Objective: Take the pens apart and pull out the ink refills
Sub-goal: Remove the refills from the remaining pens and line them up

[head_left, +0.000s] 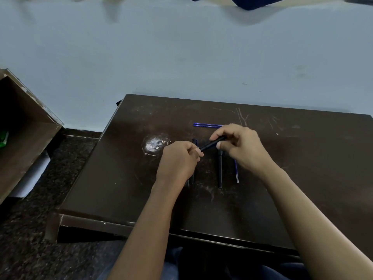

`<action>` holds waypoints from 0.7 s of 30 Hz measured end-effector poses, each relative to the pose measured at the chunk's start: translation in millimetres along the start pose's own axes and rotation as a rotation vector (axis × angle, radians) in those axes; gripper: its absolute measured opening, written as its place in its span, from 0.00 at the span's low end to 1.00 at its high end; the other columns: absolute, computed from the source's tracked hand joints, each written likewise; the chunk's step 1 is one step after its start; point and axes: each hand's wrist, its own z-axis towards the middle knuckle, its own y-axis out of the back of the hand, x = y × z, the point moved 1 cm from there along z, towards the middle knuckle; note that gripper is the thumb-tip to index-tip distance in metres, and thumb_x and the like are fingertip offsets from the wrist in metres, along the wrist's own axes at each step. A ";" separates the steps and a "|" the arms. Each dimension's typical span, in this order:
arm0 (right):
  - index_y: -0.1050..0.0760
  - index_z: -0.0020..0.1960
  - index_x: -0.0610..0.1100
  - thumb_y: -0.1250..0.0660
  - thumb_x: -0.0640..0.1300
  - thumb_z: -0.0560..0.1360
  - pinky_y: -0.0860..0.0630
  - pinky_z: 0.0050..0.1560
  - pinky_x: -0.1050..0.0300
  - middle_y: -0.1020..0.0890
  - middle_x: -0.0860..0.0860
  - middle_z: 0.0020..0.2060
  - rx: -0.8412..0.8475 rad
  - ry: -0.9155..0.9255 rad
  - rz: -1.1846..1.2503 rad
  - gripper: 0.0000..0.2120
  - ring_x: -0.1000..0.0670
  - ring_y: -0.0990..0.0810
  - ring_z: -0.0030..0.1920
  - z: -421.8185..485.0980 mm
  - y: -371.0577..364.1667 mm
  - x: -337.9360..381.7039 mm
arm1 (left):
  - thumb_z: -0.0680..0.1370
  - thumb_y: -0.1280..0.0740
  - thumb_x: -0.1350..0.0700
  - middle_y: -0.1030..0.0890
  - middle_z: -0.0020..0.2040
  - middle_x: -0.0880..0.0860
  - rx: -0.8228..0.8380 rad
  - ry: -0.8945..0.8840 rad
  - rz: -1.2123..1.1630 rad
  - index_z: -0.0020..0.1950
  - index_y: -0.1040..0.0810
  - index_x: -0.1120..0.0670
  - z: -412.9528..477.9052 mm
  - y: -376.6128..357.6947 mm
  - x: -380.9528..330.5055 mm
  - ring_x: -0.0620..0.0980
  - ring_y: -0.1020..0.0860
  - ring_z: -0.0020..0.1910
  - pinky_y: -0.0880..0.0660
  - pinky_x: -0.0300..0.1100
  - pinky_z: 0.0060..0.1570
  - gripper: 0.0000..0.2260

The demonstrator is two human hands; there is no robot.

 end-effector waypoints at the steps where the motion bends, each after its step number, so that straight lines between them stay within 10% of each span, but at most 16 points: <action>1: 0.18 0.46 0.48 0.29 0.33 0.71 0.31 0.39 0.75 0.19 0.56 0.40 0.054 0.017 -0.018 0.11 0.64 0.24 0.36 -1.4 -0.8 0.8 | 0.80 0.38 0.57 0.16 0.44 0.49 -0.010 -0.004 0.040 0.36 0.25 0.46 -0.8 -0.1 0.9 0.42 0.21 0.40 0.29 0.34 0.39 0.13; 5: 0.17 0.46 0.45 0.28 0.34 0.70 0.33 0.35 0.76 0.24 0.65 0.25 0.098 -0.027 0.010 0.09 0.65 0.26 0.30 -6.6 -0.9 -1.2 | 0.79 0.37 0.56 0.16 0.41 0.49 -0.061 -0.034 0.176 0.39 0.21 0.49 -4.0 1.9 1.5 0.45 0.21 0.40 0.28 0.38 0.41 0.10; 21: 0.16 0.45 0.48 0.29 0.35 0.71 0.26 0.42 0.61 0.20 0.54 0.32 0.141 -0.194 0.157 0.09 0.57 0.24 0.34 -8.8 -8.9 -2.2 | 0.78 0.34 0.55 0.20 0.39 0.47 -0.136 -0.111 0.302 0.50 0.17 0.52 -9.5 0.6 -1.7 0.49 0.20 0.45 0.25 0.45 0.49 0.07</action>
